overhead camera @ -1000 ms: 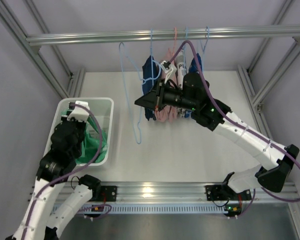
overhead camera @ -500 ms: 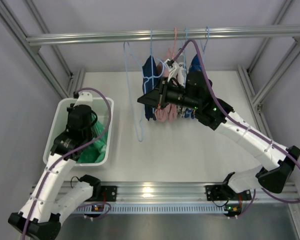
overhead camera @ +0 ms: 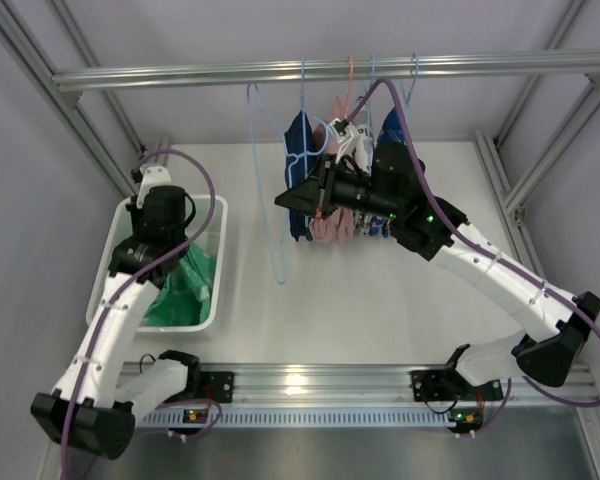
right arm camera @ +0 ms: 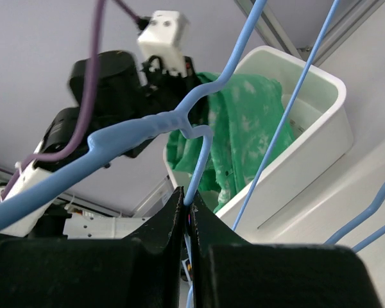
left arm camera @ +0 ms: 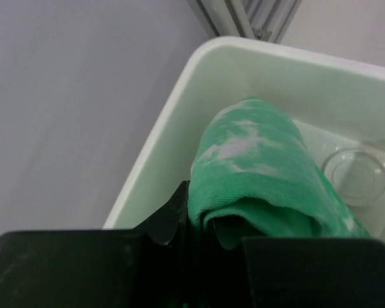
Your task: Remove the trousers from the hanger
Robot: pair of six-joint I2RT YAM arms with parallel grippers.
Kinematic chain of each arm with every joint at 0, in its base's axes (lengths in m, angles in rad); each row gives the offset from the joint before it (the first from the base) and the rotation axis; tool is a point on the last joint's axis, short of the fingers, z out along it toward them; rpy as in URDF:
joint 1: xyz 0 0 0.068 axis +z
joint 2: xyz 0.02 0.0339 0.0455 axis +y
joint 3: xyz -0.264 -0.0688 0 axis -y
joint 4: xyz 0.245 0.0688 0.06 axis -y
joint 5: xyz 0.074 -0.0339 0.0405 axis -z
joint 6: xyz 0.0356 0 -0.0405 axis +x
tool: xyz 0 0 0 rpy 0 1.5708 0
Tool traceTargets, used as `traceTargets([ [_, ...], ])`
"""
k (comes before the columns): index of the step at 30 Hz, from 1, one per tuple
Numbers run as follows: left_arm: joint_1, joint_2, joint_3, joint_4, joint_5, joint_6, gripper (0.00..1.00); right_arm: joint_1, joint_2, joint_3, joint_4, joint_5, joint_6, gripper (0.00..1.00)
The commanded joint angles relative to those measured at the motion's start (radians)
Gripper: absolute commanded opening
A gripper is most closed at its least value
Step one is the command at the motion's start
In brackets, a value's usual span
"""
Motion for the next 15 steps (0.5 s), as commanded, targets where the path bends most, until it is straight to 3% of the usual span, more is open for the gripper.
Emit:
traceTargets([
  [1, 0.056, 0.136, 0.048, -0.038, 0.089, -0.188, 0.00, -0.018, -0.014, 0.009, 0.019, -0.008, 0.002, 0.00],
  [6, 0.134, 0.209, 0.026, 0.017, 0.181, -0.294, 0.00, -0.018, -0.015, 0.009, 0.014, -0.008, -0.002, 0.00],
  [11, 0.134, 0.103, -0.091, 0.215, 0.422, -0.281, 0.00, -0.020, -0.012, 0.008, 0.020, -0.016, 0.003, 0.00],
  [13, 0.134, 0.071, -0.129, 0.267, 0.485, -0.291, 0.06, -0.021, -0.012, 0.008, 0.020, -0.019, 0.003, 0.00],
  [14, 0.134, 0.064, -0.137, 0.275, 0.496, -0.296, 0.18, -0.023, -0.014, 0.008, 0.017, -0.017, 0.003, 0.00],
  [15, 0.134, 0.061, -0.143, 0.276, 0.517, -0.302, 0.23, -0.026, -0.015, 0.008, 0.017, -0.017, 0.002, 0.00],
])
